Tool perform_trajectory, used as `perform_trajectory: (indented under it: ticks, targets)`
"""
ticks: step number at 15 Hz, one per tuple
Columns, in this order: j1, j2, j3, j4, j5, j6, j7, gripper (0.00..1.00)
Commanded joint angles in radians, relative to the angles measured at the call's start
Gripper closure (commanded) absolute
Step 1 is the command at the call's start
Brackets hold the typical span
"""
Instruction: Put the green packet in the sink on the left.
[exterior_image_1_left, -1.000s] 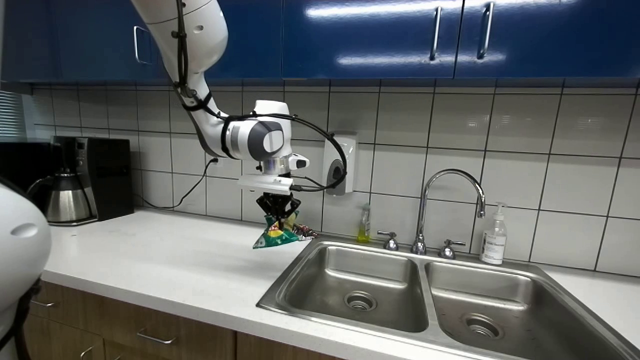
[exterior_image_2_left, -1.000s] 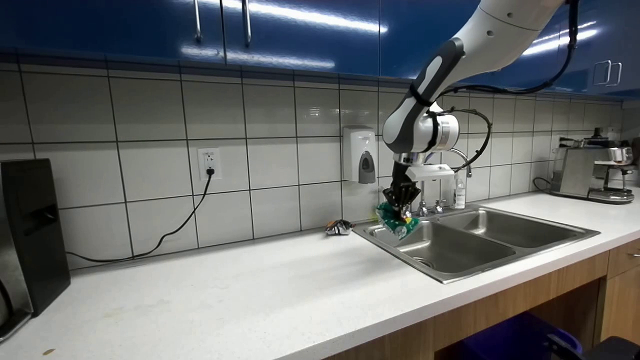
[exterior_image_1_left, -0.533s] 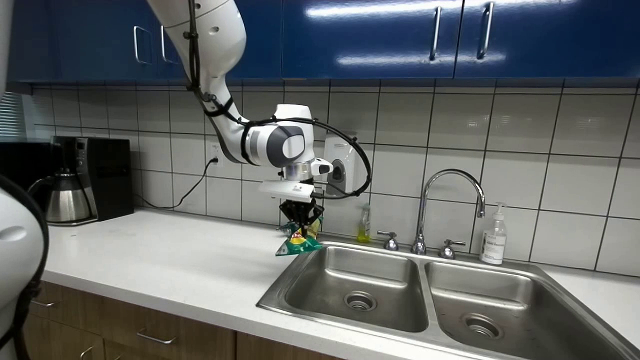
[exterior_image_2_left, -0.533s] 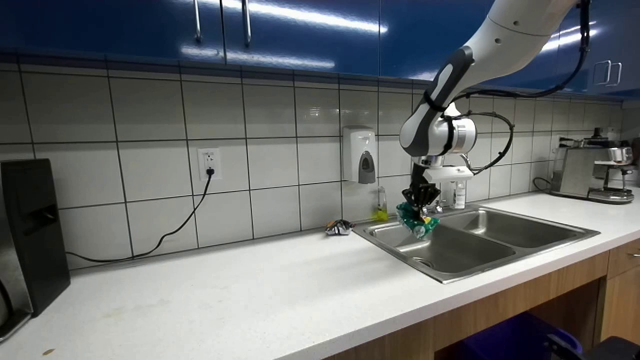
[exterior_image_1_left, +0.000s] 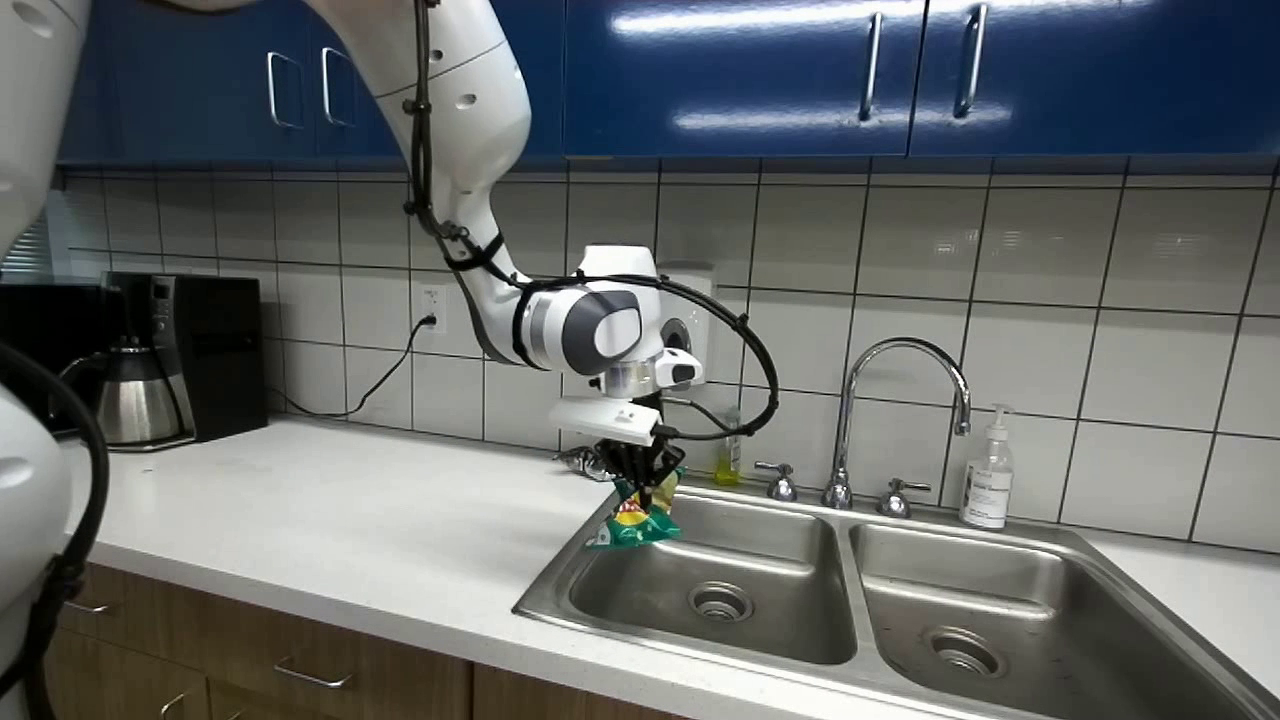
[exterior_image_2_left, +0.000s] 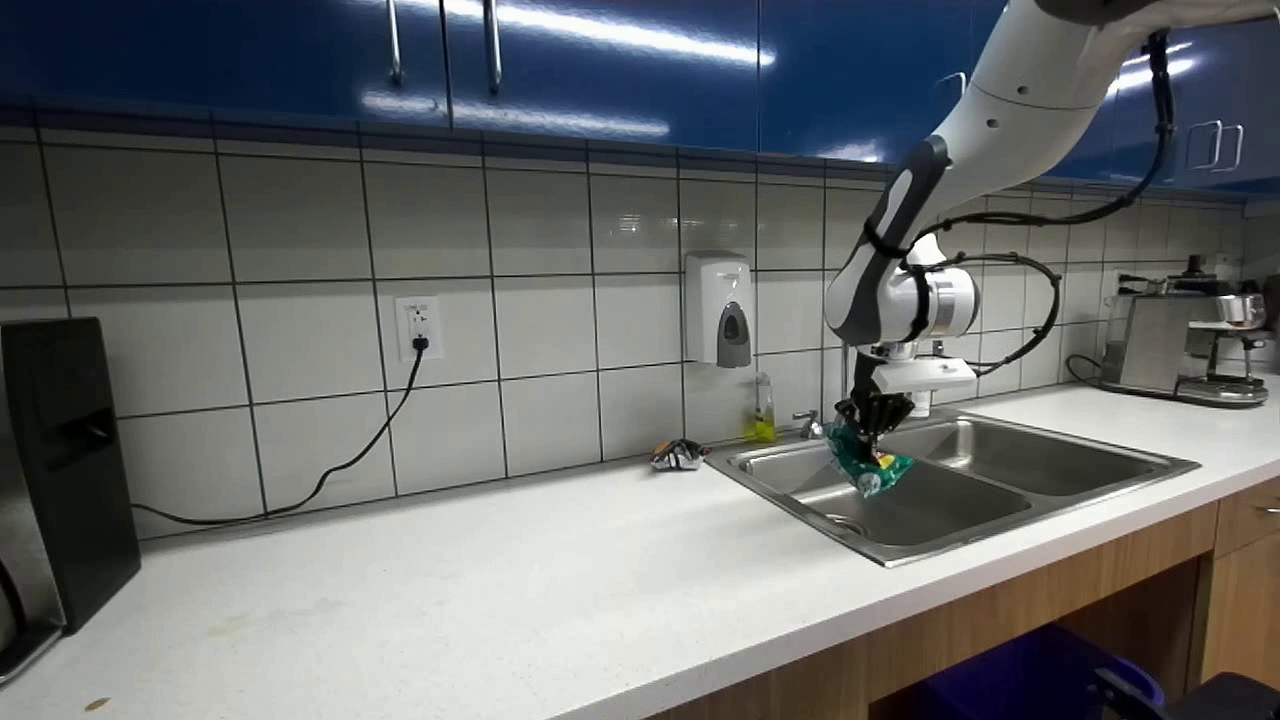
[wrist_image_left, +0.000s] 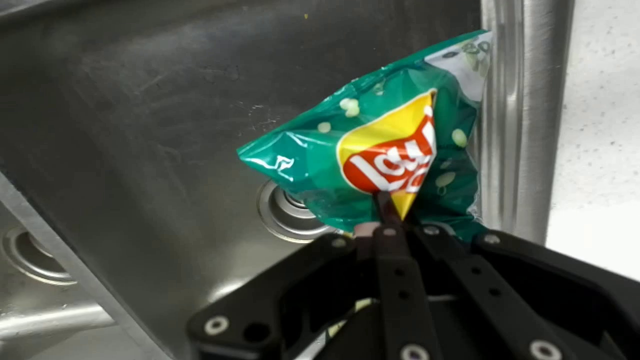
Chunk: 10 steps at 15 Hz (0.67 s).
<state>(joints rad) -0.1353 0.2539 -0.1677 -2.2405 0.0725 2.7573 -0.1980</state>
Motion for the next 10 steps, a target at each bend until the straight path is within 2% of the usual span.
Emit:
perform_trajectory:
  ticks: [1, 10]
  targets:
    - [-0.037, 0.054, -0.009, 0.037, -0.025, 0.043, 0.042, 1.0]
    - [-0.101, 0.237, 0.005, 0.164, -0.005, 0.092, 0.042, 1.0]
